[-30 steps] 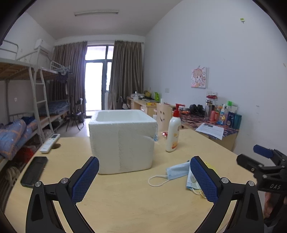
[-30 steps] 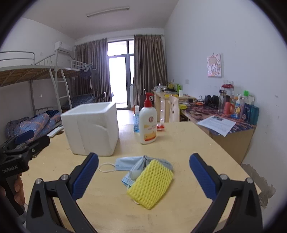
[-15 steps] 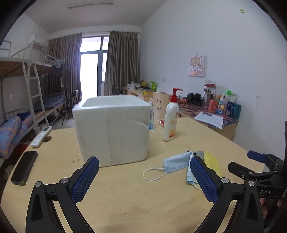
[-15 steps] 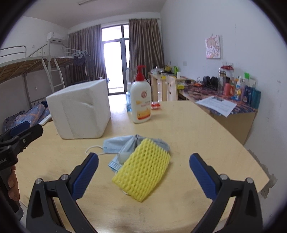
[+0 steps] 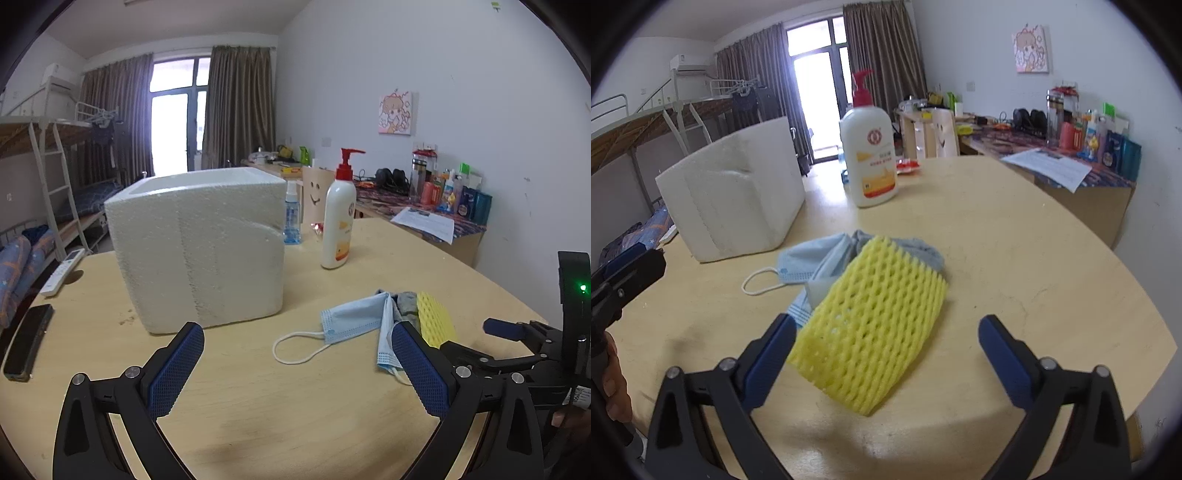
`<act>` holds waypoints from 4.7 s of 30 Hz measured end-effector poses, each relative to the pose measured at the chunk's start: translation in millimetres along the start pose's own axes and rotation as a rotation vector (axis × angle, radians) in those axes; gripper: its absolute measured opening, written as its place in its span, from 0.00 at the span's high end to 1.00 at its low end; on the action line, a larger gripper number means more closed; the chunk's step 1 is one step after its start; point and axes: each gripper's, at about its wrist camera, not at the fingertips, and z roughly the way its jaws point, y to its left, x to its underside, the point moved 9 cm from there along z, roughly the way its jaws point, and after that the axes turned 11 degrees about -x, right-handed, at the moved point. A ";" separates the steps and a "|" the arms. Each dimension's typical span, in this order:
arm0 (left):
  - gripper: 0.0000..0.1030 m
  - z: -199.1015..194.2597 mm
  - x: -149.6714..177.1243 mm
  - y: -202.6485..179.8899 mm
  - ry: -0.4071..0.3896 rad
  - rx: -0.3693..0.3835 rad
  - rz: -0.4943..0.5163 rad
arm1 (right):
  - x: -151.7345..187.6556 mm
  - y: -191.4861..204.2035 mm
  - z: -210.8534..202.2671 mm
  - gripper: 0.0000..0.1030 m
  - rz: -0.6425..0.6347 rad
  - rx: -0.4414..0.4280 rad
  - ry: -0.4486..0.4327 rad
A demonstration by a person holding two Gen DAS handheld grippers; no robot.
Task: Organize soft objects
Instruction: 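Grasp the yellow foam mesh sleeve with the right gripper and lift it, then grasp the grey sock with the left gripper while the right holds the yellow sleeve, then carry the grey sock and yellow sleeve over the white foam box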
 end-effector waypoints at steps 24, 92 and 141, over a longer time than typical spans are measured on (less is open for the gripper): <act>0.01 24.5 12.0 -16.5 0.078 0.005 0.017 | 12.4 0.1 13.7 0.82 -0.034 -0.067 0.090; 0.59 121.3 27.7 -172.0 0.312 0.056 0.317 | 17.1 -106.0 -40.4 0.81 0.150 -0.042 -0.021; 0.92 10.2 -60.8 -113.7 0.038 0.161 0.159 | -9.7 -66.4 -67.6 0.81 0.058 -0.027 -0.100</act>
